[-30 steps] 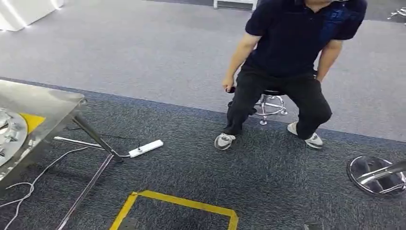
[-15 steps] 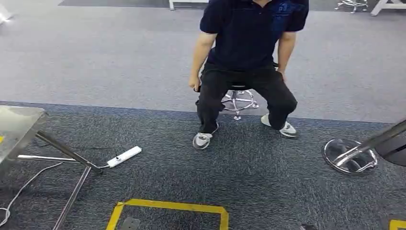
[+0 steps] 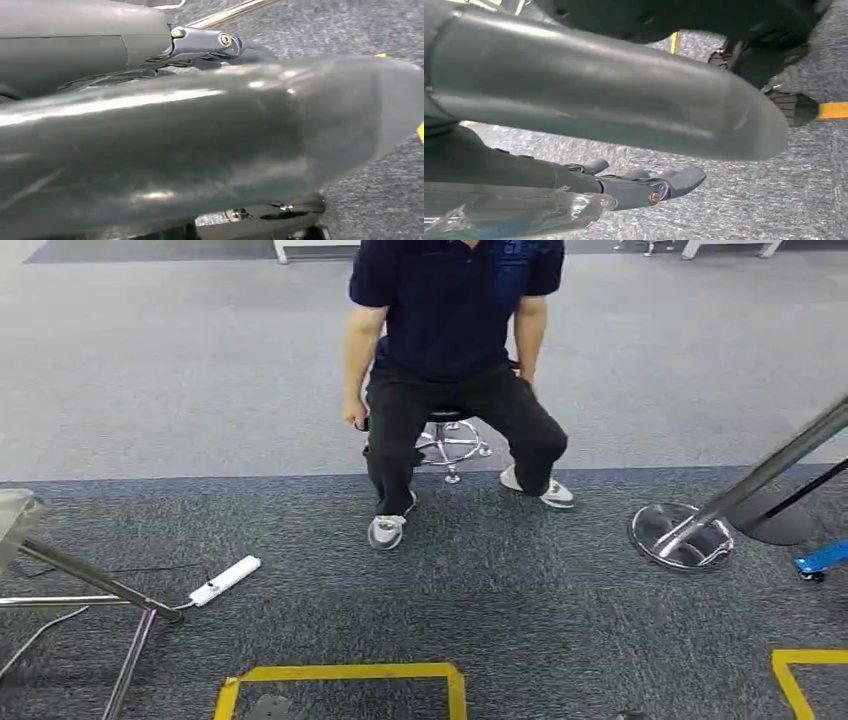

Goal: Take the parts from the cabinet and place them on the table.

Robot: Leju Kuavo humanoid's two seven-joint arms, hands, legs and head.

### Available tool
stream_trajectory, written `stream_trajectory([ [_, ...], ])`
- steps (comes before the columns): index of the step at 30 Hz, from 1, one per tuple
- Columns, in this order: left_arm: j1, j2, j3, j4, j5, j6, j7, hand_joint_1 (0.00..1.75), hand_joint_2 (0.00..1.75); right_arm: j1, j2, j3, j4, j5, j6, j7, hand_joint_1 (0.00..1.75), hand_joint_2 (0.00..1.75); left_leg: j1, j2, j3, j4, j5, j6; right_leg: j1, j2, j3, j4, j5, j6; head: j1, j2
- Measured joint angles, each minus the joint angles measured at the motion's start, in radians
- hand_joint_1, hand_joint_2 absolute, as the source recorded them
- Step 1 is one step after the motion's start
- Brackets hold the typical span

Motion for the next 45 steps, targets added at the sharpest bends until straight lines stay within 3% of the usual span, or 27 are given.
stream_trajectory([
  [4, -0.003, -0.001, 0.0, 0.0, -0.003, 0.0, 0.006, 0.0, 0.0, 0.005, 0.001, 0.0, 0.0, 0.0, 0.002, 0.0, 0.0, 0.0, 0.004, 0.02, 0.001, -0.003, -0.002, -0.018, 0.001, 0.038, -0.011, 0.0, 0.008, -0.024, -0.001, 0.0],
  [6, -0.004, -0.003, -0.001, 0.0, -0.008, -0.001, 0.006, 0.0, 0.0, 0.004, 0.002, 0.0, 0.001, 0.001, 0.004, 0.0, 0.0, 0.0, 0.009, -0.047, -0.025, 0.063, -0.051, -0.029, -0.002, 0.054, -0.014, -0.001, 0.012, -0.033, -0.006, 0.0],
  [8, -0.002, -0.002, -0.001, 0.0, -0.008, -0.001, 0.006, 0.0, 0.0, -0.001, 0.002, 0.0, 0.001, 0.001, 0.005, 0.0, 0.0, 0.0, 0.011, -0.062, -0.101, 0.22, -0.124, -0.031, -0.001, 0.075, -0.018, -0.001, 0.014, -0.04, -0.006, 0.0],
  [10, 0.001, -0.002, -0.002, 0.0, -0.009, -0.001, 0.005, 0.0, 0.0, 0.001, 0.002, 0.0, 0.001, 0.002, 0.006, 0.002, 0.0, 0.0, 0.011, -0.068, -0.144, 0.294, -0.13, -0.03, 0.0, 0.098, -0.021, -0.001, 0.016, -0.042, -0.006, 0.0],
  [12, 0.001, -0.002, -0.002, 0.0, -0.009, -0.001, 0.002, 0.0, 0.0, 0.004, 0.005, 0.0, 0.001, 0.003, 0.006, 0.003, 0.0, 0.0, 0.011, -0.074, -0.11, 0.213, -0.06, -0.024, 0.0, 0.12, -0.021, -0.001, 0.018, -0.041, -0.006, 0.0],
  [13, -0.001, -0.002, -0.003, 0.0, -0.009, -0.001, 0.0, 0.0, 0.0, 0.004, 0.006, 0.0, 0.001, 0.003, 0.006, 0.003, 0.0, 0.0, 0.012, -0.087, -0.066, 0.124, -0.012, -0.021, -0.001, 0.133, -0.021, -0.001, 0.02, -0.038, -0.006, 0.0],
  [14, -0.001, -0.002, -0.003, 0.0, -0.008, 0.0, 0.0, 0.0, 0.0, 0.003, 0.01, 0.0, 0.001, 0.004, 0.008, 0.003, 0.0, 0.0, 0.015, -0.118, -0.026, 0.047, 0.017, -0.019, -0.003, 0.144, -0.021, -0.001, 0.022, -0.034, -0.007, 0.0],
  [15, -0.002, -0.002, -0.003, 0.0, -0.008, 0.0, 0.0, 0.0, 0.0, 0.002, 0.01, 0.0, 0.001, 0.005, 0.008, 0.003, 0.0, 0.0, 0.017, -0.15, -0.011, 0.005, 0.008, -0.016, 0.004, 0.154, -0.028, 0.006, 0.022, -0.029, -0.007, 0.0],
  [17, -0.004, -0.002, -0.003, 0.0, -0.008, 0.001, 0.0, 0.0, 0.0, 0.004, 0.01, 0.0, 0.001, 0.008, 0.011, 0.002, 0.0, 0.0, 0.013, -0.135, -0.015, 0.005, 0.009, -0.012, -0.002, 0.168, -0.034, 0.0, 0.029, -0.018, -0.007, 0.0],
  [19, -0.004, -0.002, -0.004, 0.0, -0.007, 0.002, 0.0, 0.0, 0.0, 0.01, 0.013, 0.0, 0.002, 0.008, 0.015, 0.002, 0.0, 0.0, 0.013, -0.116, -0.014, -0.004, 0.019, 0.004, -0.008, 0.183, -0.048, -0.007, 0.035, -0.003, -0.007, 0.0],
  [21, -0.005, -0.003, -0.005, 0.0, -0.007, 0.003, 0.0, 0.0, 0.0, 0.01, 0.016, 0.0, 0.002, 0.009, 0.016, 0.001, 0.0, 0.0, 0.014, -0.097, -0.014, -0.008, 0.023, 0.016, -0.001, 0.095, -0.075, 0.056, -0.015, -0.002, 0.0, 0.0],
  [23, 0.0, -0.002, -0.006, 0.0, -0.005, 0.004, 0.0, 0.0, 0.0, 0.003, 0.016, 0.0, 0.002, 0.01, 0.016, 0.0, 0.0, 0.0, 0.011, -0.07, -0.015, -0.007, 0.022, 0.019, -0.001, 0.072, -0.147, 0.216, -0.101, 0.005, 0.0, 0.0],
  [25, 0.001, -0.001, -0.006, 0.0, -0.005, 0.004, 0.0, 0.0, 0.0, 0.005, 0.017, 0.0, 0.002, 0.011, 0.016, 0.001, 0.0, 0.0, 0.01, -0.048, -0.015, -0.007, 0.021, 0.021, -0.002, 0.066, -0.188, 0.314, -0.131, 0.01, 0.0, 0.0],
  [26, 0.001, -0.002, -0.006, 0.0, -0.005, 0.004, 0.0, 0.0, 0.0, 0.008, 0.017, 0.0, 0.002, 0.012, 0.016, 0.001, 0.0, 0.0, 0.011, -0.038, -0.015, -0.007, 0.02, 0.02, -0.002, 0.065, -0.174, 0.295, -0.112, 0.012, 0.0, 0.0],
  [28, 0.001, -0.003, -0.006, 0.0, -0.005, 0.004, 0.0, 0.0, 0.0, 0.008, 0.017, 0.0, 0.002, 0.013, 0.016, 0.001, 0.0, 0.0, 0.012, -0.019, -0.01, -0.006, 0.016, 0.015, -0.004, 0.048, -0.084, 0.136, -0.036, 0.013, 0.0, 0.0],
  [29, 0.0, -0.003, -0.006, 0.0, -0.005, 0.004, 0.0, 0.0, 0.0, 0.006, 0.017, 0.0, 0.002, 0.014, 0.016, 0.001, 0.0, 0.0, 0.013, -0.011, -0.006, -0.004, 0.012, 0.009, -0.004, 0.015, -0.028, 0.044, -0.004, 0.015, 0.0, 0.0],
  [30, 0.001, -0.001, -0.006, 0.0, -0.005, 0.004, 0.0, 0.0, 0.0, 0.003, 0.02, 0.0, 0.002, 0.015, 0.016, 0.001, 0.0, 0.0, 0.002, -0.004, -0.006, -0.001, 0.006, 0.001, 0.001, -0.016, -0.009, 0.007, -0.009, 0.013, 0.002, 0.0],
  [31, 0.001, 0.0, -0.007, 0.0, -0.005, 0.004, 0.0, 0.0, 0.0, 0.001, 0.021, 0.0, 0.002, 0.015, 0.016, 0.0, 0.0, 0.0, 0.002, -0.001, -0.003, 0.002, 0.004, -0.003, -0.003, 0.001, -0.002, 0.005, 0.0, -0.002, -0.003, 0.0],
  [34, -0.003, -0.001, -0.007, 0.0, -0.005, 0.004, 0.001, 0.0, 0.0, 0.006, 0.021, 0.0, 0.002, 0.015, 0.016, 0.0, 0.0, 0.0, 0.006, 0.022, 0.003, -0.001, 0.005, -0.012, 0.002, 0.027, -0.012, 0.007, 0.002, -0.018, -0.007, 0.0],
  [36, -0.004, -0.002, -0.007, 0.0, -0.005, 0.004, 0.001, 0.0, 0.0, 0.004, 0.022, 0.0, 0.002, 0.015, 0.016, 0.0, 0.0, 0.0, 0.011, -0.031, -0.012, 0.037, -0.032, -0.025, -0.004, 0.044, -0.012, 0.004, 0.007, -0.033, -0.01, 0.0],
  [37, -0.003, -0.002, -0.007, 0.0, -0.005, 0.004, 0.001, 0.0, 0.0, 0.002, 0.022, 0.0, 0.002, 0.014, 0.016, 0.0, 0.0, 0.0, 0.012, -0.054, -0.044, 0.109, -0.073, -0.027, -0.005, 0.054, -0.014, 0.004, 0.008, -0.038, -0.01, 0.0],
  [39, -0.001, -0.002, -0.007, 0.0, -0.005, 0.004, 0.001, 0.0, 0.0, 0.0, 0.022, 0.0, 0.002, 0.014, 0.016, 0.0, 0.0, 0.0, 0.013, -0.067, -0.128, 0.28, -0.142, -0.029, -0.004, 0.076, -0.016, 0.004, 0.009, -0.041, -0.01, 0.0],
  [40, 0.001, -0.002, -0.007, 0.0, -0.004, 0.004, 0.001, 0.0, 0.0, 0.001, 0.022, 0.0, 0.002, 0.013, 0.016, 0.0, 0.0, 0.0, 0.013, -0.069, -0.154, 0.323, -0.146, -0.028, -0.003, 0.089, -0.017, 0.005, 0.009, -0.041, -0.01, 0.0],
  [42, 0.001, -0.002, -0.007, 0.0, -0.003, 0.004, 0.001, 0.0, 0.0, 0.004, 0.022, 0.0, 0.002, 0.014, 0.016, 0.0, 0.0, 0.0, 0.013, -0.072, -0.139, 0.271, -0.087, -0.023, -0.003, 0.111, -0.016, 0.005, 0.01, -0.041, -0.01, 0.0],
  [43, 0.001, -0.002, -0.007, 0.0, -0.002, 0.004, 0.001, 0.0, 0.0, 0.004, 0.022, 0.0, 0.002, 0.015, 0.016, 0.0, 0.0, 0.0, 0.015, -0.08, -0.104, 0.191, -0.037, -0.02, -0.005, 0.125, -0.016, 0.005, 0.011, -0.039, -0.009, 0.0],
  [44, 0.001, -0.002, -0.007, 0.0, 0.0, 0.004, 0.001, 0.0, 0.0, 0.003, 0.024, 0.0, 0.002, 0.015, 0.016, 0.0, 0.0, 0.0, 0.016, -0.097, -0.06, 0.1, 0.006, -0.018, -0.007, 0.136, -0.016, 0.005, 0.012, -0.036, -0.01, 0.0],
  [45, 0.001, -0.002, -0.007, 0.0, 0.0, 0.004, 0.001, 0.0, 0.0, 0.002, 0.024, 0.0, 0.002, 0.015, 0.016, 0.0, 0.0, 0.0, 0.021, -0.151, -0.031, 0.036, 0.022, -0.019, -0.005, 0.146, -0.019, 0.006, 0.014, -0.031, -0.011, 0.0],
])
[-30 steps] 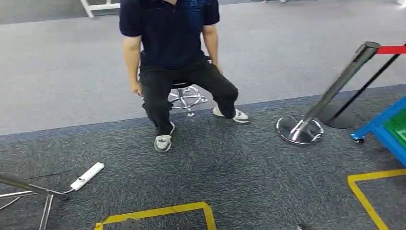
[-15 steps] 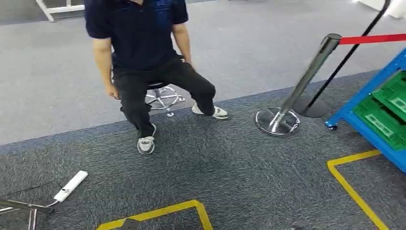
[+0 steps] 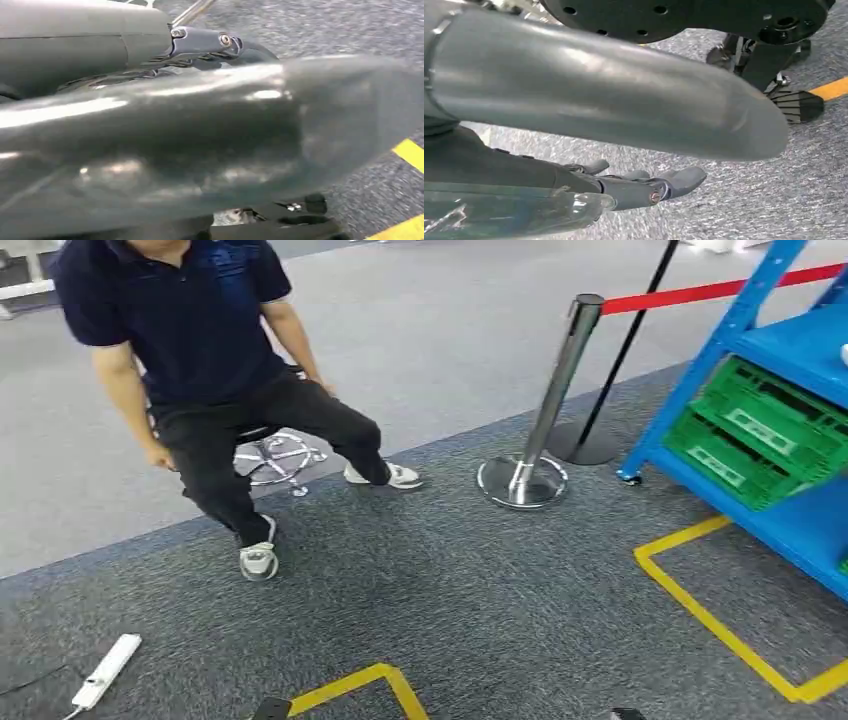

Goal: Take the parts from the cabinet and place them on the table.

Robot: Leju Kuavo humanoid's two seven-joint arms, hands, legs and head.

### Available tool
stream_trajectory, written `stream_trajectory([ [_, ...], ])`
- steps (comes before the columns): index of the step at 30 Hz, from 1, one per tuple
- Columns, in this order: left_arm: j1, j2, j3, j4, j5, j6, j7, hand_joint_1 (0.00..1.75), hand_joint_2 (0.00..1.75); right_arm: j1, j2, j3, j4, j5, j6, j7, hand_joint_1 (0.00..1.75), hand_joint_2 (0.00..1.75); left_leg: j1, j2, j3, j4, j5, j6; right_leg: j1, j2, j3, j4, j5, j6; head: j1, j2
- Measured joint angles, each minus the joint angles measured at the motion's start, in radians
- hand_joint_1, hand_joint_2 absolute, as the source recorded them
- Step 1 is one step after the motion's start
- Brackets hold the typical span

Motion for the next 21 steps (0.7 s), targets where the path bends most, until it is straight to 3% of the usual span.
stream_trajectory([
  [1, -0.001, -0.001, 0.0, 0.0, 0.0, 0.0, 0.0, 0.0, 0.0, -0.002, 0.0, 0.0, 0.0, 0.0, 0.0, 0.0, 0.0, 0.0, 0.003, -0.004, 0.006, -0.029, -0.008, -0.003, 0.004, 0.012, -0.008, 0.009, -0.002, 0.005, 0.0, 0.0],
  [2, -0.002, 0.0, 0.0, 0.0, 0.0, 0.0, 0.0, 0.0, 0.0, -0.001, 0.0, 0.0, 0.0, 0.0, 0.0, 0.0, 0.0, 0.0, -0.001, 0.004, 0.005, -0.025, -0.008, -0.002, 0.002, 0.018, -0.012, 0.002, 0.002, 0.012, 0.002, 0.0],
  [4, -0.002, 0.0, 0.0, 0.0, 0.002, 0.0, 0.0, 0.0, 0.0, 0.006, 0.0, 0.0, 0.0, 0.0, 0.0, 0.0, 0.0, 0.0, -0.006, 0.018, 0.005, -0.026, -0.003, 0.01, -0.005, 0.035, -0.017, -0.01, 0.012, 0.027, 0.002, 0.0],
  [5, -0.003, -0.001, 0.0, 0.0, 0.002, 0.0, 0.0, 0.0, 0.0, 0.008, 0.0, 0.0, 0.0, 0.0, 0.0, 0.001, 0.0, 0.0, 0.0, 0.032, 0.006, -0.036, 0.005, 0.02, -0.006, 0.024, -0.025, -0.004, 0.009, 0.03, -0.001, 0.0],
  [6, -0.004, -0.001, 0.0, 0.0, 0.001, 0.0, 0.0, 0.0, 0.0, 0.008, 0.002, 0.0, 0.0, 0.001, 0.0, 0.002, 0.0, 0.0, -0.002, 0.042, 0.007, -0.038, 0.005, 0.025, 0.0, -0.037, -0.037, 0.023, -0.015, 0.031, 0.007, 0.0],
  [7, -0.003, -0.001, 0.0, 0.0, 0.001, 0.0, 0.0, 0.0, 0.0, 0.005, 0.003, 0.0, 0.0, 0.001, 0.002, 0.002, 0.0, 0.0, -0.004, 0.053, 0.007, -0.038, 0.004, 0.031, 0.001, -0.065, -0.065, 0.083, -0.057, 0.035, 0.011, 0.0],
  [9, 0.001, 0.0, 0.0, 0.0, 0.002, 0.0, 0.0, 0.0, 0.0, 0.0, 0.003, 0.0, 0.0, 0.001, 0.002, 0.001, 0.0, 0.0, -0.008, 0.079, 0.007, -0.037, 0.002, 0.033, 0.0, -0.079, -0.139, 0.246, -0.137, 0.039, 0.009, 0.0],
  [10, 0.001, 0.0, 0.0, 0.0, 0.002, 0.0, 0.0, 0.0, 0.0, 0.001, 0.003, 0.0, 0.0, 0.002, 0.002, 0.001, 0.0, 0.0, -0.008, 0.091, 0.007, -0.037, 0.002, 0.034, 0.0, -0.079, -0.164, 0.305, -0.156, 0.041, 0.01, 0.0],
  [11, 0.0, 0.0, 0.0, 0.0, 0.002, 0.001, 0.002, 0.0, 0.0, 0.004, 0.003, 0.0, 0.0, 0.003, 0.002, 0.001, 0.0, 0.0, -0.008, 0.101, 0.008, -0.037, 0.001, 0.034, 0.0, -0.08, -0.164, 0.309, -0.146, 0.043, 0.01, 0.0],
  [12, 0.0, -0.001, 0.0, 0.0, 0.002, 0.0, 0.002, 0.0, 0.0, 0.006, 0.003, 0.0, 0.0, 0.003, 0.002, 0.001, 0.0, 0.0, -0.008, 0.11, 0.009, -0.036, 0.0, 0.034, 0.0, -0.081, -0.139, 0.269, -0.118, 0.043, 0.01, 0.0],
  [13, 0.0, -0.002, 0.0, 0.0, 0.002, 0.0, 0.002, 0.0, 0.0, 0.005, 0.003, 0.0, 0.0, 0.003, 0.002, 0.001, 0.0, 0.0, -0.008, 0.119, 0.012, -0.036, -0.002, 0.032, 0.0, -0.088, -0.093, 0.185, -0.076, 0.043, 0.01, 0.0],
  [14, 0.0, -0.002, 0.0, 0.0, 0.002, 0.0, 0.002, 0.0, 0.0, 0.004, 0.003, 0.0, 0.0, 0.003, 0.002, 0.001, 0.0, 0.0, -0.007, 0.128, 0.016, -0.036, -0.005, 0.028, 0.0, -0.106, -0.039, 0.091, -0.038, 0.042, 0.01, 0.0],
  [15, 0.0, -0.002, 0.0, 0.0, 0.002, 0.0, 0.002, 0.0, 0.0, 0.002, 0.003, 0.0, 0.0, 0.003, 0.002, 0.001, 0.0, 0.0, -0.01, 0.135, 0.021, -0.035, -0.009, 0.021, 0.001, -0.149, 0.006, 0.016, -0.018, 0.043, 0.011, 0.0],
  [16, -0.001, -0.001, 0.0, 0.0, 0.002, 0.0, 0.002, 0.0, 0.0, -0.001, 0.003, 0.0, 0.0, 0.003, 0.002, 0.001, 0.0, 0.0, -0.019, 0.141, 0.021, -0.029, -0.016, 0.014, 0.002, -0.151, 0.018, 0.003, -0.019, 0.034, 0.009, 0.0],
  [20, -0.004, 0.0, 0.0, 0.0, 0.0, -0.001, 0.002, 0.0, 0.0, 0.002, 0.003, 0.0, 0.0, 0.004, 0.001, 0.003, 0.0, 0.0, -0.014, 0.168, 0.029, -0.033, -0.018, -0.001, 0.004, -0.112, 0.008, 0.003, -0.013, 0.009, 0.006, 0.0],
  [21, -0.005, 0.0, 0.0, 0.0, 0.0, -0.001, 0.002, 0.0, 0.0, 0.003, 0.003, 0.0, 0.0, 0.004, 0.001, 0.005, 0.0, 0.0, -0.011, 0.143, 0.026, -0.02, -0.032, -0.009, 0.001, -0.104, 0.009, 0.001, -0.01, 0.002, 0.004, 0.0],
])
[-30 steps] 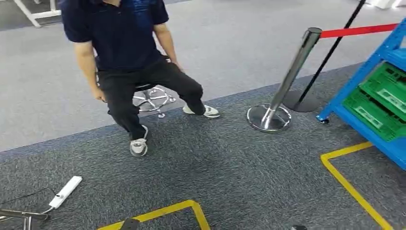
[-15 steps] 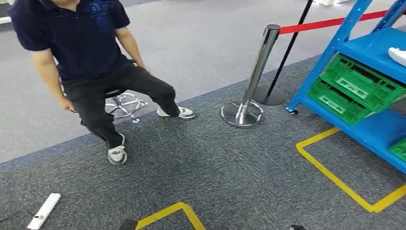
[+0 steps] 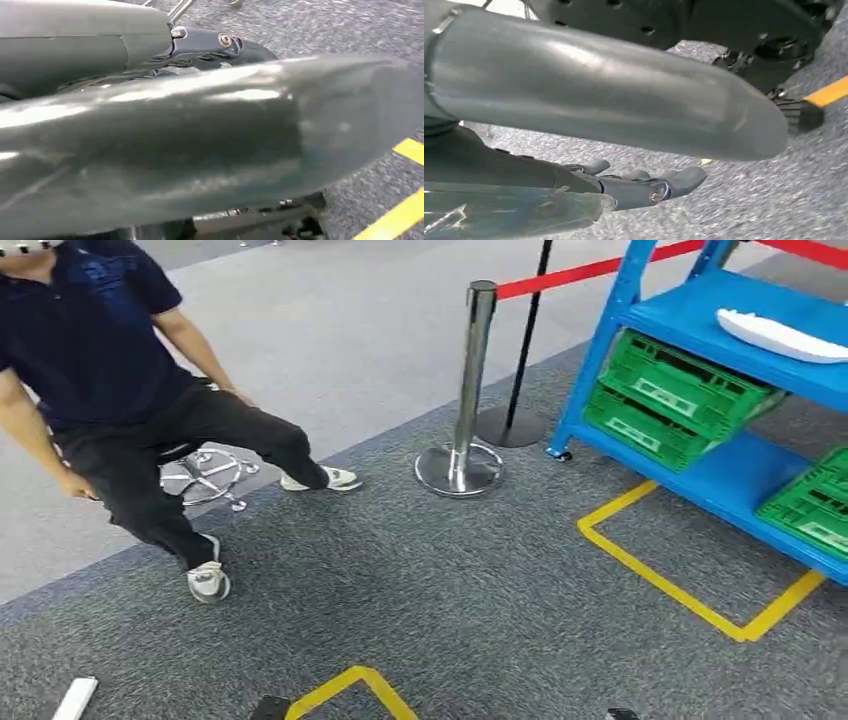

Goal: Take the parts from the cabinet and place them on the table.

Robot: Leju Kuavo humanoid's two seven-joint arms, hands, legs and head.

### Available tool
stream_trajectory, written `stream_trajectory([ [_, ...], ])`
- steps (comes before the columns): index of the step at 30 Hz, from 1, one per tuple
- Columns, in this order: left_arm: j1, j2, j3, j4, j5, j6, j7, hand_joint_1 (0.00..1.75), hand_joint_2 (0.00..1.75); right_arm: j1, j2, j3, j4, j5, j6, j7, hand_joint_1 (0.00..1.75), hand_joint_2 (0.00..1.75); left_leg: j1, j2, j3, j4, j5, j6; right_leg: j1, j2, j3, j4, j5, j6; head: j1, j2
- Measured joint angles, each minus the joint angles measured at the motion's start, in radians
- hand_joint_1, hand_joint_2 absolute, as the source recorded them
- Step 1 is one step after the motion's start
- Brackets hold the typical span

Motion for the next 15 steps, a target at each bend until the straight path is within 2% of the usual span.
stream_trajectory([
  [1, 0.0, 0.0, 0.0, 0.0, 0.0, 0.0, 0.0, 0.0, 0.0, -0.002, 0.0, 0.0, 0.0, 0.0, 0.0, 0.001, 0.0, 0.0, 0.001, -0.033, -0.022, 0.049, -0.034, -0.004, -0.002, 0.007, -0.001, 0.0, 0.001, -0.006, -0.004, 0.0],
  [2, 0.001, -0.001, 0.0, 0.0, 0.0, 0.0, 0.0, 0.0, 0.0, -0.004, 0.0, 0.0, 0.0, 0.0, 0.0, 0.001, 0.0, 0.0, 0.003, -0.051, -0.062, 0.136, -0.08, -0.007, -0.002, 0.017, -0.003, 0.0, 0.002, -0.01, -0.005, 0.0],
  [3, 0.002, -0.001, 0.0, 0.0, 0.0, 0.0, 0.0, 0.0, 0.0, -0.005, 0.0, 0.0, 0.0, 0.0, 0.0, 0.001, 0.0, 0.0, 0.004, -0.057, -0.105, 0.224, -0.116, -0.008, -0.002, 0.028, -0.004, 0.0, 0.002, -0.013, -0.005, 0.0],
  [4, 0.004, 0.0, 0.0, 0.0, 0.0, 0.0, 0.0, 0.0, 0.0, -0.004, 0.0, 0.0, 0.0, 0.0, 0.0, 0.002, 0.0, 0.0, 0.004, -0.06, -0.138, 0.288, -0.135, -0.009, -0.002, 0.038, -0.005, 0.0, 0.003, -0.014, -0.005, 0.0],
  [5, 0.005, 0.0, 0.0, 0.0, 0.0, 0.0, 0.0, 0.0, 0.0, -0.003, 0.0, -0.001, 0.0, 0.0, 0.0, 0.003, 0.0, 0.0, 0.004, -0.062, -0.152, 0.306, -0.128, -0.009, -0.002, 0.05, -0.005, 0.0, 0.003, -0.013, -0.005, 0.0],
  [6, 0.005, 0.0, 0.0, 0.0, 0.0, 0.0, 0.0, 0.0, 0.0, -0.001, 0.0, -0.001, 0.0, 0.0, 0.0, 0.003, 0.0, 0.0, 0.004, -0.063, -0.145, 0.283, -0.099, -0.007, -0.002, 0.061, -0.005, 0.0, 0.003, -0.013, -0.005, 0.0],
  [8, 0.004, 0.0, -0.001, 0.0, -0.001, 0.0, 0.002, 0.0, 0.0, -0.002, 0.0, -0.001, 0.0, 0.002, 0.0, 0.003, 0.0, 0.0, 0.006, -0.074, -0.078, 0.137, -0.006, -0.001, -0.004, 0.085, -0.003, 0.0, 0.005, -0.009, -0.005, 0.0],
  [9, 0.003, 0.0, -0.001, 0.0, -0.001, 0.001, 0.002, 0.0, 0.0, -0.002, 0.001, -0.001, 0.0, 0.002, 0.001, 0.003, 0.0, 0.0, 0.009, -0.105, -0.038, 0.052, 0.031, 0.001, -0.006, 0.096, -0.004, 0.0, 0.007, -0.007, -0.005, 0.0],
  [10, 0.003, 0.0, -0.001, 0.0, -0.001, 0.001, 0.002, 0.0, 0.0, -0.005, 0.001, -0.001, 0.0, 0.002, 0.001, 0.003, 0.0, 0.0, 0.012, -0.141, -0.017, -0.001, 0.03, 0.002, 0.002, 0.106, -0.011, 0.009, 0.005, 0.002, -0.006, 0.0],
  [11, 0.002, 0.0, -0.001, 0.0, -0.002, 0.0, 0.003, 0.0, 0.0, -0.005, 0.001, -0.001, 0.0, 0.002, 0.001, 0.003, 0.0, 0.0, 0.013, -0.133, -0.018, -0.003, 0.024, 0.0, 0.0, 0.116, -0.017, 0.007, 0.008, 0.007, -0.003, 0.0],
  [12, 0.001, 0.0, -0.001, 0.0, -0.002, 0.001, 0.003, 0.0, 0.0, -0.003, 0.001, -0.001, 0.0, 0.003, 0.001, 0.003, 0.0, 0.0, 0.01, -0.129, -0.02, -0.004, 0.023, 0.003, -0.004, 0.121, -0.019, 0.001, 0.012, 0.015, -0.004, 0.0],
  [13, 0.002, 0.0, -0.001, 0.0, -0.002, 0.001, 0.004, 0.0, 0.0, 0.001, 0.001, -0.001, 0.0, 0.005, 0.001, 0.003, 0.0, 0.0, 0.007, -0.122, -0.02, -0.004, 0.026, 0.009, -0.007, 0.13, -0.019, -0.005, 0.017, 0.021, -0.005, 0.0],
  [14, 0.001, -0.001, -0.001, 0.0, -0.002, 0.001, 0.004, 0.0, 0.0, 0.004, 0.0, -0.001, 0.0, 0.005, 0.001, 0.003, 0.0, 0.0, 0.011, -0.111, -0.019, -0.01, 0.032, 0.019, -0.007, 0.138, -0.032, -0.007, 0.019, 0.028, -0.005, 0.0],
  [15, -0.001, -0.001, -0.001, 0.0, -0.002, 0.001, 0.004, 0.0, 0.0, 0.006, 0.001, -0.001, 0.0, 0.005, 0.0, 0.003, 0.0, 0.0, 0.014, -0.098, -0.017, -0.015, 0.035, 0.025, -0.007, 0.123, -0.032, 0.002, 0.012, 0.03, -0.004, 0.0],
])
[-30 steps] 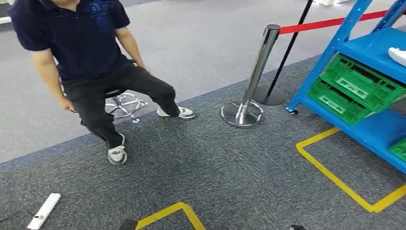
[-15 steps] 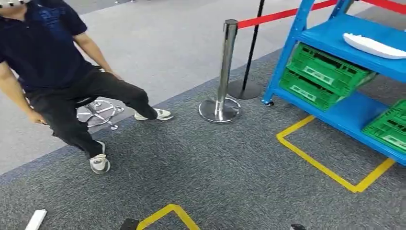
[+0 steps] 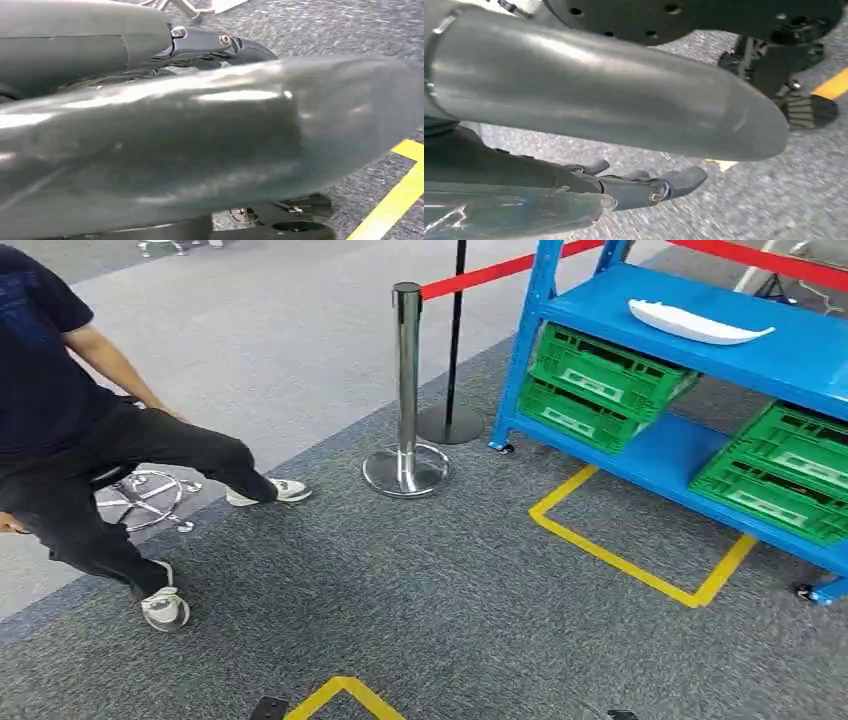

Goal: Take the parts from the cabinet and place them on the table.

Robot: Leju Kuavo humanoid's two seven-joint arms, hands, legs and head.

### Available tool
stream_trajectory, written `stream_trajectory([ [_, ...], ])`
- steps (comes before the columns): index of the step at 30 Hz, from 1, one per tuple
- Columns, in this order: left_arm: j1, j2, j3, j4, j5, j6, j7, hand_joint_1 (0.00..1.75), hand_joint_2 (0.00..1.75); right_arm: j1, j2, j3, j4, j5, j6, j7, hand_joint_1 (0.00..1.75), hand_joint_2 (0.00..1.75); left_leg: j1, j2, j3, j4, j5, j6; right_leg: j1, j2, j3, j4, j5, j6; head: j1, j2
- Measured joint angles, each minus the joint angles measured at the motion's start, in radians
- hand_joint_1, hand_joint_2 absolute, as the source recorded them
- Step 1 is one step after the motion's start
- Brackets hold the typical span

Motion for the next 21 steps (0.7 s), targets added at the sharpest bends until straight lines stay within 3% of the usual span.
stream_trajectory([
  [1, 0.0, 0.0, 0.0, 0.0, 0.0, 0.0, 0.0, 0.0, 0.0, -0.002, 0.002, 0.0, 0.0, 0.0, 0.0, 0.0, 0.0, 0.0, -0.001, 0.006, 0.0, -0.001, -0.001, 0.007, 0.006, -0.054, -0.022, 0.044, -0.034, 0.001, 0.009, 0.0],
  [2, 0.001, -0.001, 0.0, 0.0, 0.0, 0.0, 0.0, 0.0, 0.0, -0.005, 0.002, 0.0, 0.0, 0.0, 0.0, 0.0, 0.0, 0.0, -0.004, 0.019, 0.0, -0.001, -0.002, 0.011, 0.006, -0.078, -0.054, 0.115, -0.075, 0.004, 0.011, 0.0],
  [4, 0.004, 0.0, 0.0, 0.0, 0.0, 0.0, 0.0, 0.0, 0.0, -0.008, 0.002, 0.0, 0.0, 0.0, -0.002, 0.0, 0.0, 0.0, -0.009, 0.043, 0.0, -0.001, -0.003, 0.014, 0.006, -0.096, -0.127, 0.276, -0.143, 0.007, 0.01, 0.0],
  [5, 0.005, 0.0, 0.0, 0.0, 0.0, 0.0, 0.001, 0.0, 0.0, -0.006, 0.002, 0.0, 0.0, 0.001, -0.001, 0.002, 0.0, 0.0, -0.009, 0.053, 0.001, -0.001, -0.004, 0.014, 0.006, -0.098, -0.141, 0.312, -0.147, 0.008, 0.01, 0.0],
  [6, 0.004, 0.0, 0.0, 0.0, 0.0, 0.0, 0.002, 0.0, 0.0, -0.003, 0.002, 0.0, 0.0, 0.001, -0.002, 0.006, 0.0, 0.0, -0.009, 0.062, 0.002, 0.0, -0.004, 0.013, 0.006, -0.099, -0.13, 0.295, -0.129, 0.009, 0.01, 0.0],
  [8, 0.004, -0.001, -0.001, 0.0, -0.001, -0.001, 0.002, 0.0, 0.0, -0.003, 0.002, 0.0, 0.0, 0.001, -0.002, 0.01, 0.0, 0.0, -0.008, 0.079, 0.008, 0.0, -0.009, 0.01, 0.005, -0.112, -0.042, 0.138, -0.048, 0.008, 0.01, 0.0],
  [9, 0.004, -0.002, -0.002, 0.0, -0.003, -0.001, 0.003, 0.0, 0.0, -0.005, 0.002, 0.0, 0.0, 0.001, -0.002, 0.011, 0.0, 0.0, -0.008, 0.088, 0.013, 0.001, -0.013, 0.004, 0.005, -0.139, 0.014, 0.042, -0.013, 0.008, 0.011, 0.0],
  [10, 0.004, 0.0, -0.004, 0.0, -0.004, -0.001, 0.005, 0.0, 0.0, -0.009, 0.003, 0.0, 0.0, 0.001, -0.001, 0.011, 0.0, 0.0, -0.017, 0.093, 0.016, 0.002, -0.017, -0.002, 0.014, -0.168, 0.031, 0.007, -0.028, 0.005, 0.012, 0.0],
  [11, 0.003, 0.0, -0.006, 0.0, -0.005, -0.001, 0.006, 0.0, 0.0, -0.01, 0.004, 0.0, 0.0, -0.001, -0.001, 0.011, 0.0, 0.0, -0.02, 0.097, 0.016, 0.005, -0.018, -0.006, 0.009, -0.152, 0.038, 0.003, -0.019, -0.007, 0.008, 0.0],
  [14, 0.001, 0.0, -0.006, 0.0, -0.003, -0.001, 0.006, 0.0, 0.0, -0.006, 0.004, -0.001, 0.0, -0.001, -0.001, 0.013, 0.0, 0.0, -0.017, 0.115, 0.019, 0.001, -0.015, -0.018, 0.014, -0.128, 0.027, 0.007, -0.019, -0.023, 0.009, 0.0],
  [15, 0.0, 0.0, -0.007, 0.0, -0.003, -0.001, 0.006, 0.0, 0.0, -0.005, 0.004, -0.001, 0.0, 0.0, -0.001, 0.016, 0.0, 0.0, -0.013, 0.103, 0.018, 0.006, -0.025, -0.028, 0.007, -0.12, 0.03, 0.002, -0.014, -0.032, 0.008, 0.0],
  [16, 0.0, 0.0, -0.007, 0.0, -0.003, 0.0, 0.006, 0.0, 0.0, -0.007, 0.005, -0.001, 0.0, 0.0, -0.001, 0.016, 0.0, 0.0, -0.012, 0.068, 0.007, 0.035, -0.049, -0.032, 0.006, -0.112, 0.029, 0.001, -0.012, -0.037, 0.004, 0.0],
  [17, 0.0, 0.0, -0.007, 0.0, -0.003, 0.0, 0.006, 0.0, 0.0, -0.009, 0.005, -0.001, 0.0, 0.001, -0.001, 0.016, 0.0, 0.0, -0.011, 0.048, -0.022, 0.098, -0.087, -0.035, 0.005, -0.106, 0.028, 0.001, -0.011, -0.043, 0.004, 0.0],
  [19, 0.003, 0.0, -0.007, 0.0, -0.002, -0.001, 0.006, 0.0, 0.0, -0.01, 0.005, -0.002, 0.0, 0.001, -0.002, 0.016, 0.0, 0.0, -0.01, 0.039, -0.101, 0.262, -0.157, -0.038, 0.006, -0.086, 0.025, 0.001, -0.01, -0.047, 0.004, 0.0],
  [20, 0.004, 0.0, -0.007, 0.0, -0.001, -0.001, 0.006, 0.0, 0.0, -0.009, 0.005, -0.002, 0.0, 0.001, -0.002, 0.016, 0.0, 0.0, -0.01, 0.038, -0.128, 0.312, -0.167, -0.038, 0.007, -0.075, 0.024, 0.001, -0.01, -0.048, 0.003, 0.0],
  [21, 0.005, 0.001, -0.007, 0.0, -0.002, -0.002, 0.006, 0.0, 0.0, -0.008, 0.005, -0.002, 0.0, 0.001, -0.002, 0.016, 0.0, 0.0, -0.01, 0.037, -0.132, 0.314, -0.152, -0.036, 0.007, -0.065, 0.025, 0.001, -0.009, -0.048, 0.003, 0.0],
])
